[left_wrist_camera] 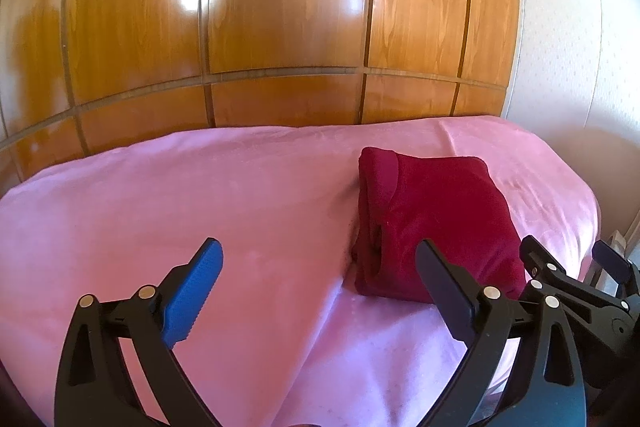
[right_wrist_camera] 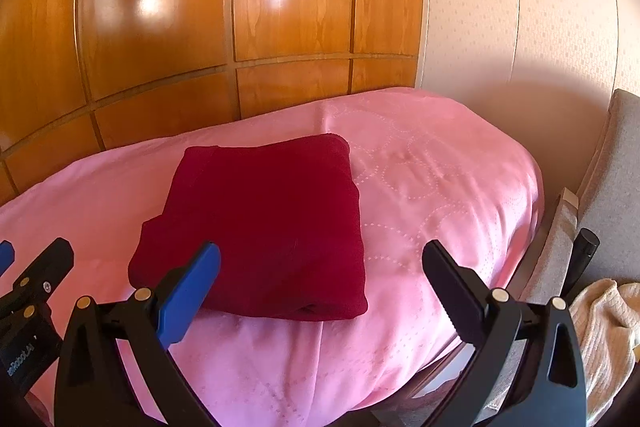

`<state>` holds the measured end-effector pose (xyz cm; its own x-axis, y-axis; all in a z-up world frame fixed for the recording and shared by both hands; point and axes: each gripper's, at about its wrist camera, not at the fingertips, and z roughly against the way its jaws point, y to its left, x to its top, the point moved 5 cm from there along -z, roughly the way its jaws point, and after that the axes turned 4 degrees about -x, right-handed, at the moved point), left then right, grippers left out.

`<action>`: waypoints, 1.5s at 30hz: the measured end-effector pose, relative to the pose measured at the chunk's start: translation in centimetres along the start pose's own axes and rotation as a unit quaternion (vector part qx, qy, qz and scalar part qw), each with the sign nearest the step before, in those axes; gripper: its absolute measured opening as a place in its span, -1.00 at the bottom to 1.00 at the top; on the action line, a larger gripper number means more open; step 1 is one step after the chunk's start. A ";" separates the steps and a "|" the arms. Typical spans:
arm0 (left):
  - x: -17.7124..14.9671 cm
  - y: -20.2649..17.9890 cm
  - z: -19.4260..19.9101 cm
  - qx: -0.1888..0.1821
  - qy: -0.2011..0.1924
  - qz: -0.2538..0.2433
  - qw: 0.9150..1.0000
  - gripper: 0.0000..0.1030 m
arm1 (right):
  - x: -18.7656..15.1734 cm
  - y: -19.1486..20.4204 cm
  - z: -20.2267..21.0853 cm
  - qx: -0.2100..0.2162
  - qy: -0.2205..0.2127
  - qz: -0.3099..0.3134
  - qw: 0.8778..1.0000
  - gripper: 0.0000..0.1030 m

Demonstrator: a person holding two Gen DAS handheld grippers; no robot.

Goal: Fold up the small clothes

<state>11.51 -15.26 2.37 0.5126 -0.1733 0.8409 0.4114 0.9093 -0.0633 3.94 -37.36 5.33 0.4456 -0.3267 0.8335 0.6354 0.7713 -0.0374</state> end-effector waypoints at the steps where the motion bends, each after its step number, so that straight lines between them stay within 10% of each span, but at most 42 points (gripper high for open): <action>1: 0.1 0.0 0.0 -0.002 0.001 0.001 1.000 0.87 | 0.0 0.0 0.0 0.000 0.000 0.002 1.000 0.96; 45: -0.6 0.0 -1.5 0.002 0.029 0.022 0.999 0.87 | -1.0 0.9 -1.7 0.015 0.018 0.014 1.000 0.96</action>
<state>12.37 -15.72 1.06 0.5723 -0.1551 0.8052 0.3848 0.9179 -0.0967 5.11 -37.27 3.56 0.4852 -0.3240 0.8121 0.6041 0.7957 -0.0435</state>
